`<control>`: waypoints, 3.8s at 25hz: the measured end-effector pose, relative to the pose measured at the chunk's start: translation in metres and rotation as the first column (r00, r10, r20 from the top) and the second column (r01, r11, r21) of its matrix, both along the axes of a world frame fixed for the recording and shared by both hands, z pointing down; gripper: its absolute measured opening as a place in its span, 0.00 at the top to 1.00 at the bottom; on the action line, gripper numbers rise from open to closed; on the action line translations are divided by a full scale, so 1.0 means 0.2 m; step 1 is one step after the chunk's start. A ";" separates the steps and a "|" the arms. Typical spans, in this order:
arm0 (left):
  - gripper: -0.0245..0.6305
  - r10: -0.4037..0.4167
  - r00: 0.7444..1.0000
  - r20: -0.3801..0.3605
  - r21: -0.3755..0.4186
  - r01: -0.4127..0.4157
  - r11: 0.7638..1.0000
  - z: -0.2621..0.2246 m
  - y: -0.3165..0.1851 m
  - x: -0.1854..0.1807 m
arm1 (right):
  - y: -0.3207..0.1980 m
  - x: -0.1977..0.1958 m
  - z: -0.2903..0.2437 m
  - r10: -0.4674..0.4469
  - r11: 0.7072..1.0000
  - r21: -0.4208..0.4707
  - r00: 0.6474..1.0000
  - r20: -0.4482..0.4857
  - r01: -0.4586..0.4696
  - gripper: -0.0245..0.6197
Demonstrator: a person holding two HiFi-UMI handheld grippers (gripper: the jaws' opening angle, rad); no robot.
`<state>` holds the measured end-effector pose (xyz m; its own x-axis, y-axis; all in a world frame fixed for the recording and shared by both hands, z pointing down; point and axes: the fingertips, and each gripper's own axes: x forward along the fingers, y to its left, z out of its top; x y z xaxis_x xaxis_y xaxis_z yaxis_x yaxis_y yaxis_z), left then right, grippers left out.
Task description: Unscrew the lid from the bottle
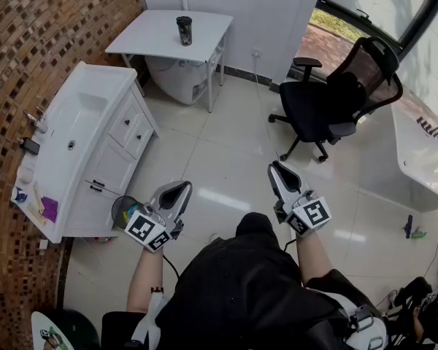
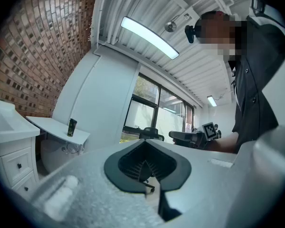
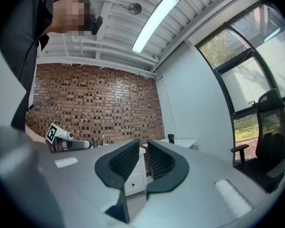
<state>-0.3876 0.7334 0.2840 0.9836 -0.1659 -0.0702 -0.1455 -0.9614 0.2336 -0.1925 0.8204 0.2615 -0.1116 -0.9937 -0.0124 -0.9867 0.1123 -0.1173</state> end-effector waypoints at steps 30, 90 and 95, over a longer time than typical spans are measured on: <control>0.96 -0.176 0.984 -0.035 0.010 0.177 0.984 0.02 -1.05 1.05 | -1.27 0.95 0.07 -0.294 0.955 0.004 0.952 -0.081 0.295 0.85; 0.96 -0.428 0.894 0.133 0.068 0.423 0.904 0.33 -3.67 1.72 | -4.16 1.51 0.19 -0.573 0.817 -0.037 0.803 -0.166 0.576 0.90; 0.96 -0.458 0.871 0.175 0.078 0.452 0.889 0.38 -3.73 1.74 | -4.22 1.57 0.26 -0.607 0.794 -0.050 0.784 -0.130 0.606 0.90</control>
<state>-0.0404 -0.0124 0.3599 0.7957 -0.5990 0.0897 -0.6056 -0.7853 0.1286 0.1208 -0.0241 0.3131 -0.6914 -0.7206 0.0515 -0.7213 0.6926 0.0068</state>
